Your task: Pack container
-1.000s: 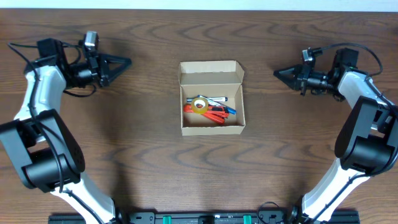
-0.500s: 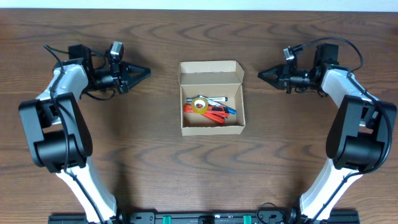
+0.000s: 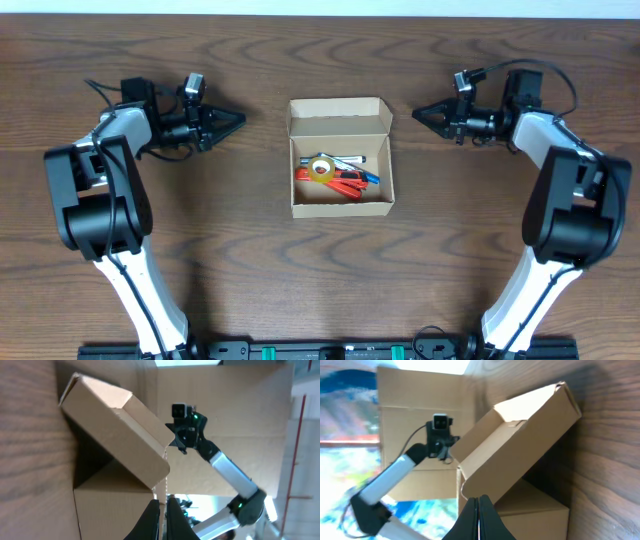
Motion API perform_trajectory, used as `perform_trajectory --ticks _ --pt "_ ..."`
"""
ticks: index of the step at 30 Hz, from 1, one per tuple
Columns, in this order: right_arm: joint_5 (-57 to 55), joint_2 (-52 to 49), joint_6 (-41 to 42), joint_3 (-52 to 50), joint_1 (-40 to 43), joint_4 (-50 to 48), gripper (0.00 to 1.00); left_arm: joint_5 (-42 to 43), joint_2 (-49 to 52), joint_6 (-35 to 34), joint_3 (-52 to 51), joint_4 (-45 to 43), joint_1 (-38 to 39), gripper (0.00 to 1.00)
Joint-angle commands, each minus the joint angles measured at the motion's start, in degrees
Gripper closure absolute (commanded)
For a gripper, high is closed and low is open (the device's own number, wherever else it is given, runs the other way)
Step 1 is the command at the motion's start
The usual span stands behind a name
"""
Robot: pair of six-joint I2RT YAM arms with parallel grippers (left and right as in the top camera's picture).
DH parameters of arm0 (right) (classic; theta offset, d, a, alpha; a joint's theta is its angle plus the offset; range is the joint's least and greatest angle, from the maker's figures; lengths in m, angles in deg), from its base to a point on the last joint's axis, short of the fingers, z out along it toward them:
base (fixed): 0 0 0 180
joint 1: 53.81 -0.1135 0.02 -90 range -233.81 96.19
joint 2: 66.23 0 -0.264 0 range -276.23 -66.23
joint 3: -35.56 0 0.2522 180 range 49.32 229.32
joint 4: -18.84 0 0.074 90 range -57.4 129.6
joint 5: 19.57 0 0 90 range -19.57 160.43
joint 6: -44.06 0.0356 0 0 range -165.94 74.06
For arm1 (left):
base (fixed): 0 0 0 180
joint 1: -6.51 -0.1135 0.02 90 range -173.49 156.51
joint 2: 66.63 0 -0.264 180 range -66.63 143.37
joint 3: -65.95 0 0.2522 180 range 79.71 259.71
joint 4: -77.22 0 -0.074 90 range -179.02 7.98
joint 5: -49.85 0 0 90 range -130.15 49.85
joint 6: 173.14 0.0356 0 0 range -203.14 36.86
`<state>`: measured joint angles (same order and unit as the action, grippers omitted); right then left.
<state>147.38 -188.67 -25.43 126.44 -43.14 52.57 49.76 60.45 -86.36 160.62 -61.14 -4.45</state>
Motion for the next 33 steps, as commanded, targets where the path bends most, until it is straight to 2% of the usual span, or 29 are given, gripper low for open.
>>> perform_trajectory --ticks 1,4,8,18,22,31,33 --pt "8.0 -3.4 3.8 -0.2 -0.2 -1.5 0.99 0.8 0.3 0.0 -0.2 -3.3 2.8 0.94" --pt "8.0 -5.2 4.3 -0.2 -0.2 -1.8 0.99 0.8 0.3 -0.6 -0.2 -7.4 4.8 0.94" --pt "8.0 -7.5 4.3 -0.2 -0.2 -2.2 0.99 0.8 1.0 -5.4 -0.2 -11.6 5.7 0.94" --pt "7.6 -10.4 3.7 -0.2 -1.7 -2.9 0.99 0.8 3.0 -6.2 -0.2 -11.4 5.3 0.94" --pt "7.4 -10.4 3.6 -0.2 -2.3 -3.6 0.99 0.8 4.5 -4.8 -0.2 -11.5 5.3 0.94" --pt "10.2 -10.4 3.7 -0.2 -2.5 -4.0 0.99 0.8 6.3 5.3 -0.2 -11.4 5.4 0.94" --pt "10.4 -10.4 3.7 -0.2 -2.5 -4.0 0.99 0.8 6.3 5.8 -0.2 -11.5 5.4 0.94"
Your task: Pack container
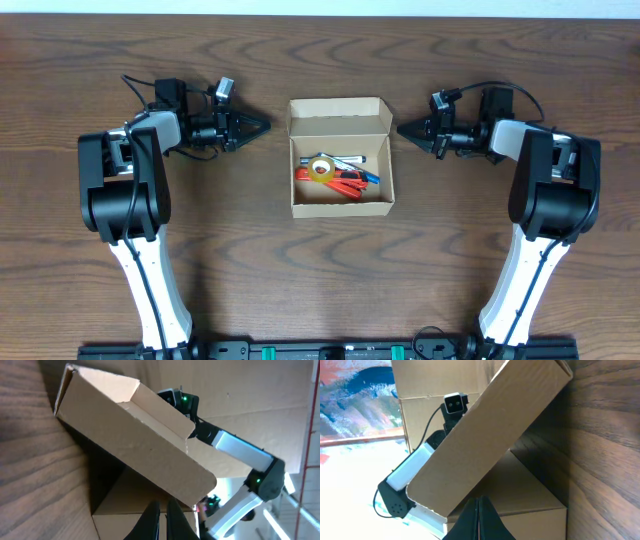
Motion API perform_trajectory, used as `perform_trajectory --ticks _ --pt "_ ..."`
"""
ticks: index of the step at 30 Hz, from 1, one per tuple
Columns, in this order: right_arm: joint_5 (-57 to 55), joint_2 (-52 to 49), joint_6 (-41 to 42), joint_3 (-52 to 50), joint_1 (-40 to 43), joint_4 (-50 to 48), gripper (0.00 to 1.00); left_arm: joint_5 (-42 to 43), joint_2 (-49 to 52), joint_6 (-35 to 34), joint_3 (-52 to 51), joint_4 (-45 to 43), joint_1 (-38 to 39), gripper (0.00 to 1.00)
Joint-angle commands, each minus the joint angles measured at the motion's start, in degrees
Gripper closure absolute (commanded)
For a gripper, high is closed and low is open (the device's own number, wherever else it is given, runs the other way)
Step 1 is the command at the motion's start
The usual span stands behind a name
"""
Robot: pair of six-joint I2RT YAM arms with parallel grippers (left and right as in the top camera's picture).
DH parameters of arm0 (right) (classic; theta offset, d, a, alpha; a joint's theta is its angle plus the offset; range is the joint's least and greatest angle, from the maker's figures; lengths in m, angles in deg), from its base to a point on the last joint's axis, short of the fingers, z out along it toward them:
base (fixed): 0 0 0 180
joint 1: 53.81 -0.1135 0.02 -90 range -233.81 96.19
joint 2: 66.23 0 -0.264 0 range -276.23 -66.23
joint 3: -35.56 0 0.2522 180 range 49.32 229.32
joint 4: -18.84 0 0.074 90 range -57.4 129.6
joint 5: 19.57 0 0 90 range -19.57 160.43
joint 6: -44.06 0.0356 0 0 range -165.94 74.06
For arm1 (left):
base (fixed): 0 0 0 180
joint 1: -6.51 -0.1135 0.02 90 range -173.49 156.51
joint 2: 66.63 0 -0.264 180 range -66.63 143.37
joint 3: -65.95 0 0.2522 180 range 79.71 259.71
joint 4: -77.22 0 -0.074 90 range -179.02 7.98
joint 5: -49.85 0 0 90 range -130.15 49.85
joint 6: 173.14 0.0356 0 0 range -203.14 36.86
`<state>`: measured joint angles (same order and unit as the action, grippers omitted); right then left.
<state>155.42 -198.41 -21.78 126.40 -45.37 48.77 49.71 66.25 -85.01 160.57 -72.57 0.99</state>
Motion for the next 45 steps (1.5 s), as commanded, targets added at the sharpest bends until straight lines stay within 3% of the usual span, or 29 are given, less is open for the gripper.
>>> perform_trajectory --ticks 1,8,16,25,34,45 --pt "2.6 -0.6 0.0 -0.2 -0.2 -0.2 0.99 0.8 0.5 3.7 -0.1 0.0 0.0 0.94" --pt "2.4 -0.6 0.5 -0.2 -0.3 -0.2 0.99 0.8 0.9 0.9 -0.1 0.3 0.0 0.94" --pt "1.7 -0.6 2.2 -0.2 -0.1 -0.3 0.99 0.8 6.3 -7.6 -0.1 0.0 0.1 0.94" --pt "-4.9 -0.6 7.6 -0.2 0.1 -0.3 0.99 0.8 8.0 -14.0 -0.1 -0.1 0.3 0.94" --pt "-5.5 -0.6 4.9 -0.2 0.1 -1.3 0.99 0.8 8.0 -13.0 -0.1 -0.7 0.3 0.94" --pt "-3.3 -0.6 4.5 -0.2 0.1 -10.3 0.99 0.8 4.0 -13.6 0.3 -7.3 0.6 0.94"
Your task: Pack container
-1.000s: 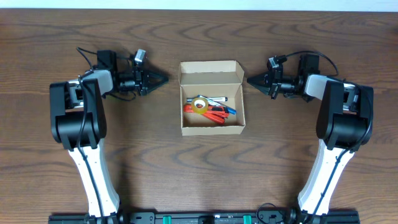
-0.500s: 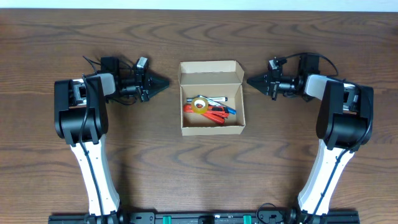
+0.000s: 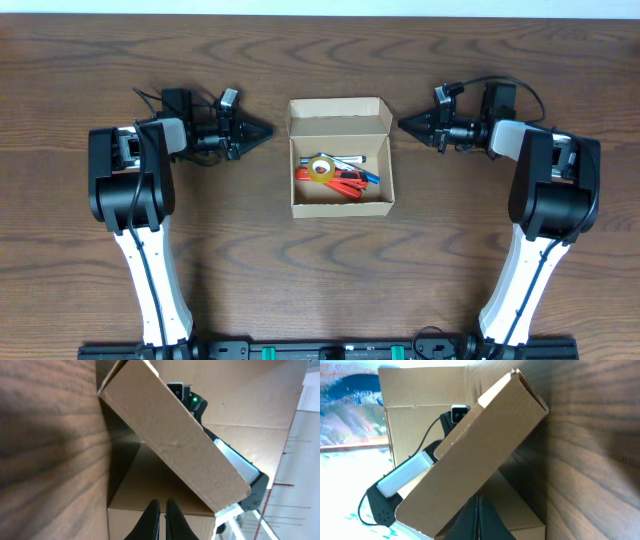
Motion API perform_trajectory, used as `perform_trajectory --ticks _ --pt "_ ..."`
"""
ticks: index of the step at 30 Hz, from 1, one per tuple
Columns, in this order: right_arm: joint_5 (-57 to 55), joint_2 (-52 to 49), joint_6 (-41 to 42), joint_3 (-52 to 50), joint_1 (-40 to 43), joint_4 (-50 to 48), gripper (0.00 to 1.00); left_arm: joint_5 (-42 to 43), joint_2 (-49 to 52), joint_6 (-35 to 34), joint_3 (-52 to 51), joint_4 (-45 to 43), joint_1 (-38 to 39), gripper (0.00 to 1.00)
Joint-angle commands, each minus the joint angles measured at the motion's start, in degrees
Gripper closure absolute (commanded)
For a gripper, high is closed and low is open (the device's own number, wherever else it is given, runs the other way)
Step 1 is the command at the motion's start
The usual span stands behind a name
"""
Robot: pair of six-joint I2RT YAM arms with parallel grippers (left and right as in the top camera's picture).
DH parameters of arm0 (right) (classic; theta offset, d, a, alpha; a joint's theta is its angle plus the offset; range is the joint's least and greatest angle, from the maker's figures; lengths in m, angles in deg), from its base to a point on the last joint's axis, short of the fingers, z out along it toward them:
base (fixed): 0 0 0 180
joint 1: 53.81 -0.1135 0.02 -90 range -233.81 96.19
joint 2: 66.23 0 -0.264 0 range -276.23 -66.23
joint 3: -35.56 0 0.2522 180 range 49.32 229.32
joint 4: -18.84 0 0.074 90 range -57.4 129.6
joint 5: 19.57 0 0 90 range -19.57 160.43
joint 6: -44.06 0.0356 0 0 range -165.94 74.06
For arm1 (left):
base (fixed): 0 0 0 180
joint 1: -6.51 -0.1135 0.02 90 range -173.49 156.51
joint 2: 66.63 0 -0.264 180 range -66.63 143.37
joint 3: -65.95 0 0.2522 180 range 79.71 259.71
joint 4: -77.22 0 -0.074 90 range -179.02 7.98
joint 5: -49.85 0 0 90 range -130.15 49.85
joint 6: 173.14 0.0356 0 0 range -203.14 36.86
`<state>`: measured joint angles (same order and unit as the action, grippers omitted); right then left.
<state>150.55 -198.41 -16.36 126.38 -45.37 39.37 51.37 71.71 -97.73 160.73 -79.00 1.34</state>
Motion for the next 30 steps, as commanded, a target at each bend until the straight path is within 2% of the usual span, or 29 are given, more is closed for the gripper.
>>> perform_trajectory --ticks 1,6,15,30 --pt "1.5 -0.6 -0.9 -0.2 0.1 -1.6 0.99 -0.9 -2.0 -1.3 0.2 -1.6 0.4 0.94" --pt "0.8 -0.6 -0.9 -0.2 0.1 -4.2 0.99 -0.9 -4.2 -6.7 0.3 -8.2 1.4 0.94" --pt "-1.2 -0.6 0.8 -0.2 0.4 -5.9 0.99 -0.9 -5.6 -22.3 0.3 -26.5 4.9 0.94" --pt "-2.1 -2.3 3.2 -0.2 0.3 -5.5 0.99 -0.9 -5.6 -22.9 0.2 -26.4 3.3 0.94"
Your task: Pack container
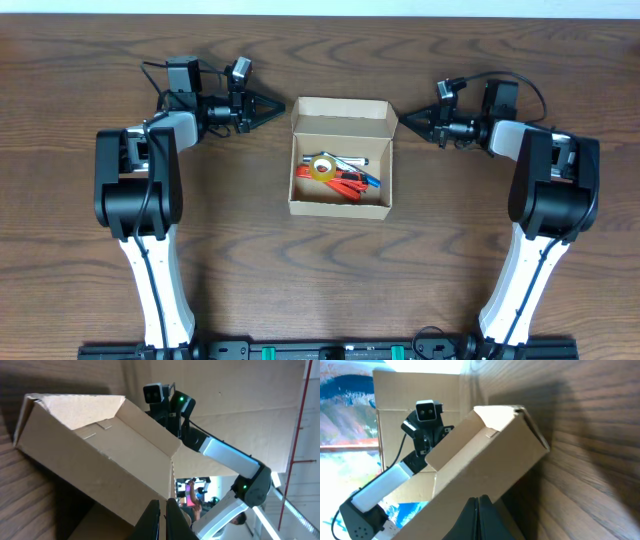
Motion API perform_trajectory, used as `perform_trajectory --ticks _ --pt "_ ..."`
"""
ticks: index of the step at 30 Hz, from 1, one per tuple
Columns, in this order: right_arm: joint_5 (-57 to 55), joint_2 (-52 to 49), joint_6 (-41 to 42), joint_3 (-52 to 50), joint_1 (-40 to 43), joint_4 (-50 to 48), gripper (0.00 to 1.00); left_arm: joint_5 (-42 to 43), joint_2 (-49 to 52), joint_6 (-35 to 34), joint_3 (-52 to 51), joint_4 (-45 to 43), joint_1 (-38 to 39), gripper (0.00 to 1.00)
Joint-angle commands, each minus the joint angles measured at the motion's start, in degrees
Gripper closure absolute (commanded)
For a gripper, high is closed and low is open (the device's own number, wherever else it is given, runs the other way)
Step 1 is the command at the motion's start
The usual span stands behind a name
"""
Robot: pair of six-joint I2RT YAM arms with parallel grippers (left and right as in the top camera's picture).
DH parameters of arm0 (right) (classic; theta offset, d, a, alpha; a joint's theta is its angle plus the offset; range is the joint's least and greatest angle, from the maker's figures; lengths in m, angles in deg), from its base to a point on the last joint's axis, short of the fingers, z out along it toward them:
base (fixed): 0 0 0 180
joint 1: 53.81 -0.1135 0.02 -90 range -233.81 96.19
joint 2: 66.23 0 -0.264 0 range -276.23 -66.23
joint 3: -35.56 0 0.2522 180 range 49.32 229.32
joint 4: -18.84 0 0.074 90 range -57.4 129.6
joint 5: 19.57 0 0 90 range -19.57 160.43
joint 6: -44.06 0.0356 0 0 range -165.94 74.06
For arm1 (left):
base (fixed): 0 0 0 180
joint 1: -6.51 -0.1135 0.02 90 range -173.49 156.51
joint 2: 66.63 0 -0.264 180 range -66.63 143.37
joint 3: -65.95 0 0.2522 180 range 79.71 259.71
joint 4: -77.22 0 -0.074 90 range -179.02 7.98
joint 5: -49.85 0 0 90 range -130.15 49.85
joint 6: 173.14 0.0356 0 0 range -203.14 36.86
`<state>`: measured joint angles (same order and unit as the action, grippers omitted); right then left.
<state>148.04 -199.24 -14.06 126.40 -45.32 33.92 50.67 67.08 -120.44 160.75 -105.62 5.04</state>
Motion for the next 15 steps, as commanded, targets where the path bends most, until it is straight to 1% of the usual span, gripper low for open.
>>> perform_trajectory --ticks 1,9,15 --pt "0.5 -1.5 1.0 -0.2 0.2 -0.1 0.99 -0.2 -1.0 -0.2 0.1 0.2 -0.4 0.94" --pt "-0.6 -1.5 2.5 -0.2 0.3 -0.3 0.99 -0.2 -1.0 0.5 -0.3 0.3 -0.4 0.94" --pt "-0.7 -1.5 3.9 -0.3 0.0 0.2 0.99 -0.6 -0.6 3.1 -2.1 3.7 -0.9 0.94"
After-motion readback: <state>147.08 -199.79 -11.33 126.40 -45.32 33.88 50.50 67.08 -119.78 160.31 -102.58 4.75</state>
